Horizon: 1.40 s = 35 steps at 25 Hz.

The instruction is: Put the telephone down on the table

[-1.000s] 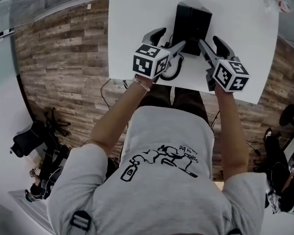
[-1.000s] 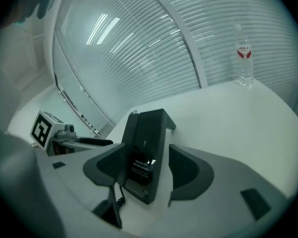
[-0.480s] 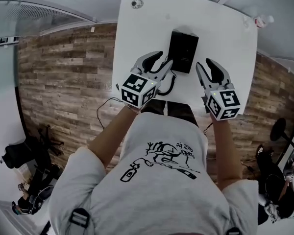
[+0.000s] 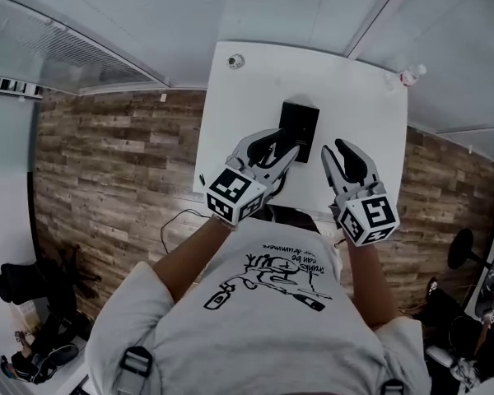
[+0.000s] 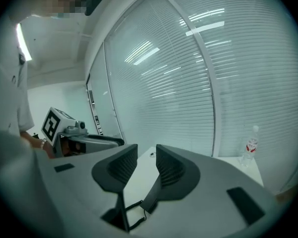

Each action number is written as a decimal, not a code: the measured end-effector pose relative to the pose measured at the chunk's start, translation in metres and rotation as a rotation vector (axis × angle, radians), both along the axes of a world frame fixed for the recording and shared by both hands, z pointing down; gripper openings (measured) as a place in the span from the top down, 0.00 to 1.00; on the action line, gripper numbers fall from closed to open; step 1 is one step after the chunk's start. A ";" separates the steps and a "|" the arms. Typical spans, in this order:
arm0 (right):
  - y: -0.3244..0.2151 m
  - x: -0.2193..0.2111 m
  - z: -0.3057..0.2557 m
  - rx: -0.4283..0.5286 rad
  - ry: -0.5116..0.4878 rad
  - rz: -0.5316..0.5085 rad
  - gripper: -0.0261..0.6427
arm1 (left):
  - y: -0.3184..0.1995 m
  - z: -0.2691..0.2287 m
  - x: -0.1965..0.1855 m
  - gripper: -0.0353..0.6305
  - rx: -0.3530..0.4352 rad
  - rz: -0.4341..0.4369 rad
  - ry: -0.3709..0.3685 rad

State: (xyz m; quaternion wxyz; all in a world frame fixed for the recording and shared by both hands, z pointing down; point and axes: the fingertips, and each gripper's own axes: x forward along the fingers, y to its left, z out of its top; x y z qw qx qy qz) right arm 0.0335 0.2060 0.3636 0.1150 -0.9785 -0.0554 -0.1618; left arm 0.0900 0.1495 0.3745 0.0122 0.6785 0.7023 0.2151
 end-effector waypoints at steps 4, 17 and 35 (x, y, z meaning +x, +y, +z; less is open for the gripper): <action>-0.002 -0.003 -0.033 -0.024 0.038 -0.016 0.81 | 0.006 -0.026 -0.007 0.72 -0.043 0.006 0.010; -0.027 -0.023 -0.100 -0.103 0.112 -0.027 0.83 | -0.006 -0.087 -0.018 0.76 -0.154 -0.021 0.014; -0.021 -0.032 -0.113 -0.168 0.118 0.005 0.85 | -0.016 -0.097 -0.019 0.76 -0.148 -0.056 0.106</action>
